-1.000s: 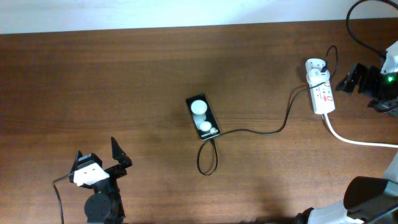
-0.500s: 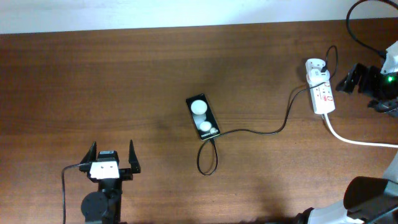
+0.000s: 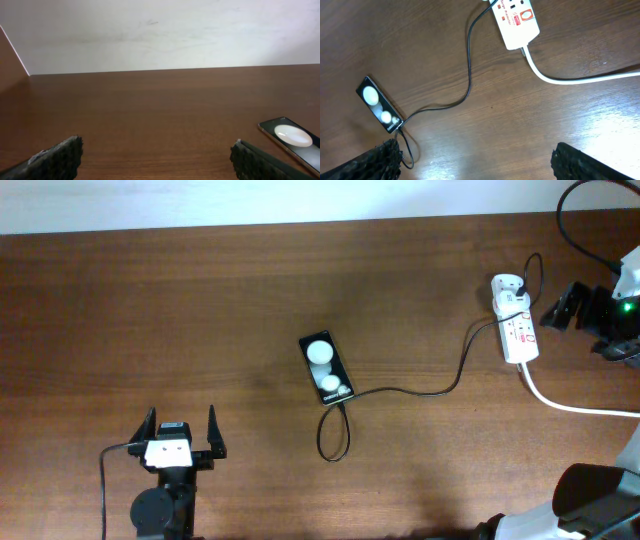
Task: Plug charger to phone and switch on socket
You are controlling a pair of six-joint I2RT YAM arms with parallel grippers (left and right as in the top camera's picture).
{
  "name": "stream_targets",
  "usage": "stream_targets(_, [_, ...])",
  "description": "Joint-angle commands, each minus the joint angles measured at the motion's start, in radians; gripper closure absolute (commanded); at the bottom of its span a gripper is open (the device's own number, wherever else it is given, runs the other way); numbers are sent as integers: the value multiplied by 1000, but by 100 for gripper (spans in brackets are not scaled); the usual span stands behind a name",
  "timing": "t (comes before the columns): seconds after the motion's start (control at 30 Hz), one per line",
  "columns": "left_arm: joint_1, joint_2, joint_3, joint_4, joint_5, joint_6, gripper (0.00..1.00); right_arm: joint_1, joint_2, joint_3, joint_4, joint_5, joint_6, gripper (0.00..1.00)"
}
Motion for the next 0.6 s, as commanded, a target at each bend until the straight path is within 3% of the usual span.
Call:
stream_targets(0.0, [8,-4,-1,-6,29,15,1,5,-14,-2,0,8,-6,1])
stream_targets(0.07, [8,-4,-1,-6,29,15,1,5,-13,-2,6,10,-6,1])
stream_targets(0.23, [8,-3,-1,-6,29,15,1,6,-24,-2,287,8,-6,1])
stream_targets(0.3, [8,-3,-1,-6,29,15,1,26,-60,-5,430,8,-6,1])
stream_targets(0.37, [8,-3,-1,-6,29,15,1,90,-156,-76,686,9,-6,1])
stream_targets(0.47, [8,-3,-1,-6,29,15,1,202,-365,-440,1178,14,-6,1])
stream_targets(0.57, [8,-3,-1,-6,29,16,1,295,-619,-980,1681,72,-6,1])
